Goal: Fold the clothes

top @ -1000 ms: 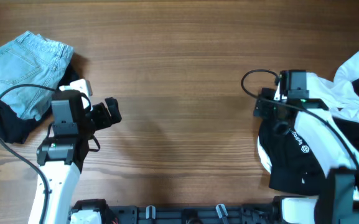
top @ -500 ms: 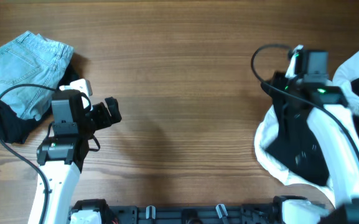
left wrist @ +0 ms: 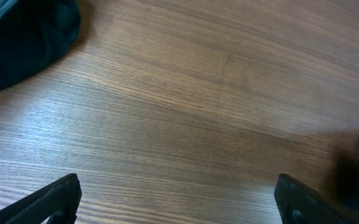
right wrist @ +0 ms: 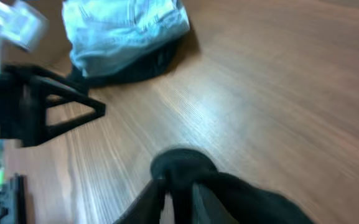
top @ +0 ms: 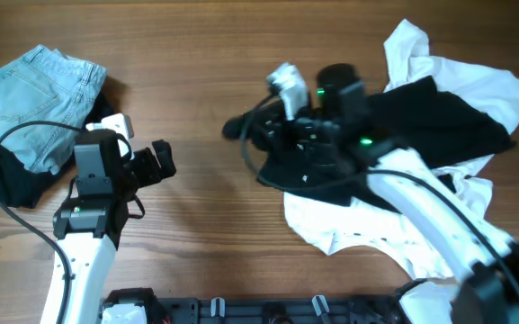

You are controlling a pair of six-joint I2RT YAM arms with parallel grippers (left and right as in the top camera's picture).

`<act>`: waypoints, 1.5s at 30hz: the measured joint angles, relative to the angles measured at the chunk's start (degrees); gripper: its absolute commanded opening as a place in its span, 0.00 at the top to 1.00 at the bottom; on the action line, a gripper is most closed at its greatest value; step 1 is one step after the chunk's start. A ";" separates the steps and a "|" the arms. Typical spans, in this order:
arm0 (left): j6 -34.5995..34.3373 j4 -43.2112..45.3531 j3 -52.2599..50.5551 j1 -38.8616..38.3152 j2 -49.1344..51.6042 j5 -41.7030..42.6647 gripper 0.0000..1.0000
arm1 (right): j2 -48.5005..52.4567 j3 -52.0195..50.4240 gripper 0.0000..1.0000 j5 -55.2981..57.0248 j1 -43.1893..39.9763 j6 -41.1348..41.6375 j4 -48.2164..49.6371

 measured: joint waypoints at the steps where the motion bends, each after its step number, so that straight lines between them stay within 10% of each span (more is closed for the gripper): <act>1: -0.02 0.02 0.00 0.00 0.00 0.98 0.00 | 2.49 -0.02 0.08 2.21 0.79 1.18 1.53; 10: -1.38 9.60 0.11 -1.77 1.57 14.43 0.00 | -4.61 0.13 0.00 23.10 -12.07 7.50 -11.06; 18: -9.73 22.16 0.46 -17.14 23.21 16.74 0.06 | -8.70 0.52 0.01 25.66 -25.64 8.50 -30.10; 21: -14.75 30.58 0.35 -19.65 33.75 17.00 0.47 | -8.68 0.52 0.00 25.75 -26.91 8.50 -31.08; 22: -15.32 33.46 0.46 -20.41 35.85 17.20 0.89 | -8.68 0.52 0.00 25.75 -26.91 8.50 -31.34; 23: -15.89 35.56 0.55 -21.38 38.21 17.31 0.96 | -8.68 0.52 0.00 25.75 -26.91 8.52 -31.41; 31: -17.03 43.17 9.79 -10.67 35.58 17.70 0.96 | -8.68 0.52 0.00 29.24 -26.91 10.56 -32.89; 32: -17.22 42.88 13.33 -6.93 33.94 17.51 0.61 | -8.68 0.52 0.00 29.83 -26.91 10.86 -33.00; 33: -17.46 41.72 17.35 -2.71 32.33 17.11 0.00 | -8.68 0.52 0.00 30.27 -26.91 10.88 -33.03; 39: -17.84 20.39 20.09 1.36 32.33 15.52 0.00 | -8.68 0.52 0.00 30.93 -26.91 10.97 -34.16; 45: -17.81 0.55 19.39 -13.53 37.68 16.68 0.00 | -7.02 0.52 0.00 31.61 -26.91 10.78 -36.17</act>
